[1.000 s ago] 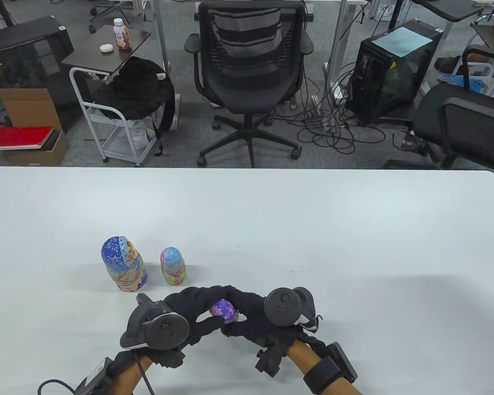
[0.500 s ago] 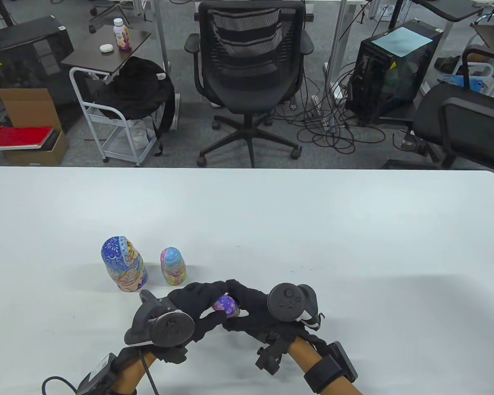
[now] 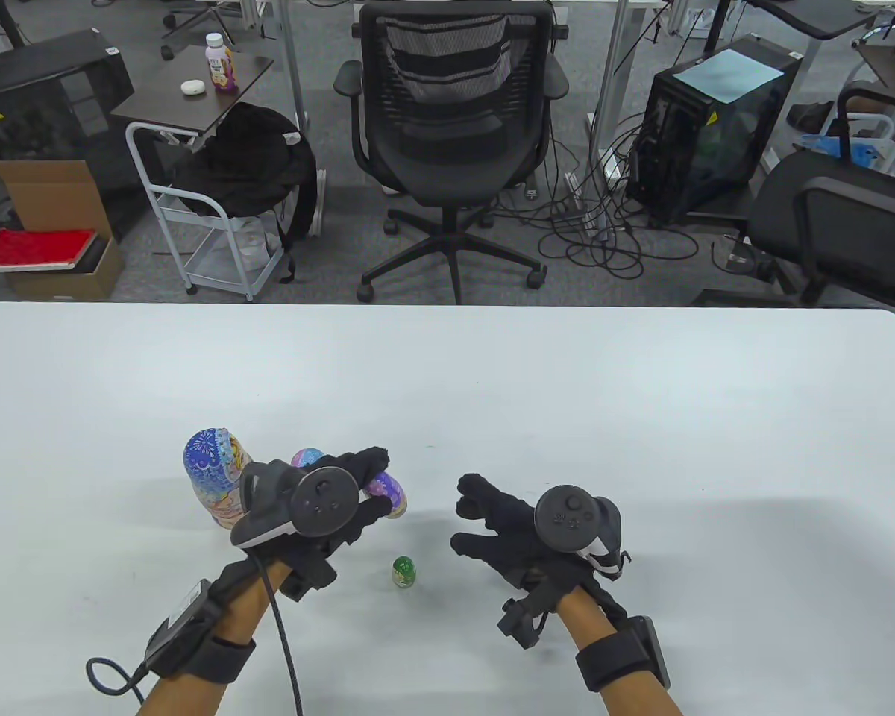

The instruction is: Separate nested Russian dolls into individual dolls

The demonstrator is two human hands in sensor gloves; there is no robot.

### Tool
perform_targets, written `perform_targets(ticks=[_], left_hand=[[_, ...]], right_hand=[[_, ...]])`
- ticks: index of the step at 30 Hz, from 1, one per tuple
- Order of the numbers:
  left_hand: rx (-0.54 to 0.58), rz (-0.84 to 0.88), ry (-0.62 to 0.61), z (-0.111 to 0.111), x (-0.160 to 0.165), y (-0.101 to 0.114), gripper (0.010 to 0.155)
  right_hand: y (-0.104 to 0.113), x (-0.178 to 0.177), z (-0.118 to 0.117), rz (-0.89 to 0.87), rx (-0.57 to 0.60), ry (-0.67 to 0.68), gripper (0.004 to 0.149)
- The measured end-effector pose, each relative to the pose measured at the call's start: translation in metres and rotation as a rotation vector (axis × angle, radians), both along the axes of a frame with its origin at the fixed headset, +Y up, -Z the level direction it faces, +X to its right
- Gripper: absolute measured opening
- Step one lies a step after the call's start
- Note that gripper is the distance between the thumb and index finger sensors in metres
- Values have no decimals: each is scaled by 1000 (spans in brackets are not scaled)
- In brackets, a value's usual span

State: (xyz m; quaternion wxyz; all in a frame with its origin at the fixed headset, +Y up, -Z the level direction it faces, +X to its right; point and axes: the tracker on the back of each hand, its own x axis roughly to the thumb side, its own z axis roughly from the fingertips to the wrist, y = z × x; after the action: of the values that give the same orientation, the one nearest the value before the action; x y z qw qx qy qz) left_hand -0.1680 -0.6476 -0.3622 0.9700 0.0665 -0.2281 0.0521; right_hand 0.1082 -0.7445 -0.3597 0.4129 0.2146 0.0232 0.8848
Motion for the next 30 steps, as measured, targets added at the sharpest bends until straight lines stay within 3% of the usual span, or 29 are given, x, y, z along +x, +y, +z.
perform_targets(ticks=[11,21,30], left_hand=[[-50,-213,91,-33,24,-33,65],[-74,-236,109,-38,41,-42,65],[-134,-301,153,-44,50,-56,65]], right_hand=[[15,12,0,-18,34,-48,80],[23,44,-6,-86,50,-159,79],[26,50,-6,-103,52,-176,78]])
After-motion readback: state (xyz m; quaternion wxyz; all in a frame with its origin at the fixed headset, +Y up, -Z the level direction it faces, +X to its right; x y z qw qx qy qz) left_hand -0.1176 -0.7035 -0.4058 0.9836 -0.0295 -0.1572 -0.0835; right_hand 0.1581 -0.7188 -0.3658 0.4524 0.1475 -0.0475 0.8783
